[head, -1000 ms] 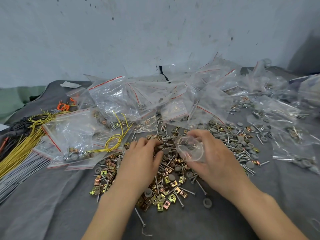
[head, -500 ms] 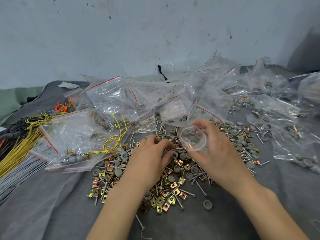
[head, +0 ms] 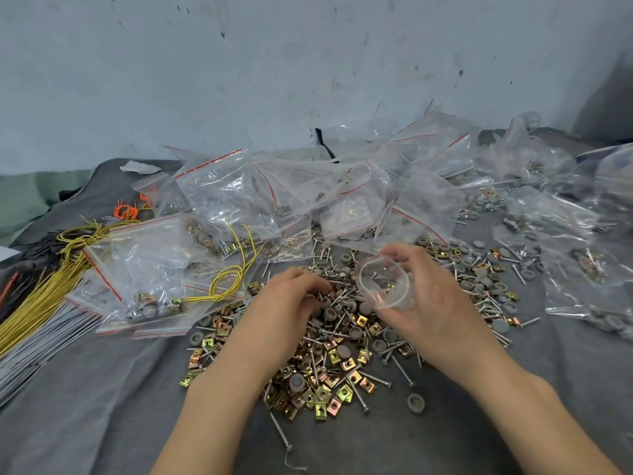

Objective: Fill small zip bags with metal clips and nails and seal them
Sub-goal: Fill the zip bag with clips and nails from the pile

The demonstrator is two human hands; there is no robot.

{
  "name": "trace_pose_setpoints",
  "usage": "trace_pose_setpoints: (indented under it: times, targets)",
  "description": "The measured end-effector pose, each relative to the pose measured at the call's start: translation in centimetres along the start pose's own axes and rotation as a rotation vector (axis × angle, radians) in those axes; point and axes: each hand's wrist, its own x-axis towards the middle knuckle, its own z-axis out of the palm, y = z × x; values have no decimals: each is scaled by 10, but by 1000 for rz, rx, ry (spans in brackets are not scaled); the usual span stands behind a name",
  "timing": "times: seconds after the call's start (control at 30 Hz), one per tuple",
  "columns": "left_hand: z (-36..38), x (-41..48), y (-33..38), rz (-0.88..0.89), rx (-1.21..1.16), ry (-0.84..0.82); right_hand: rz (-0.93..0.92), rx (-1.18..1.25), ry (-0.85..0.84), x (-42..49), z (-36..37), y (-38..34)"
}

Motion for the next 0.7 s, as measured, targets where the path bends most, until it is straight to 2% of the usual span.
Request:
trace_pose_setpoints:
  times: [0.27,0.47,0.53,0.7]
  targets:
    - [-8,-6,-5,-32,-173,66,-18,-40,-70,-1,5,-4]
    - [-11,-9,-6,-67,-194,74,-25,-76,-109,-2,10,-4]
    - [-13,-9,-4,-82,-274,133,-21,-74,-108,-2,12,-5]
    - [-24,-3,17,-72,-641,277,-27,-62,-93,0,14,-7]
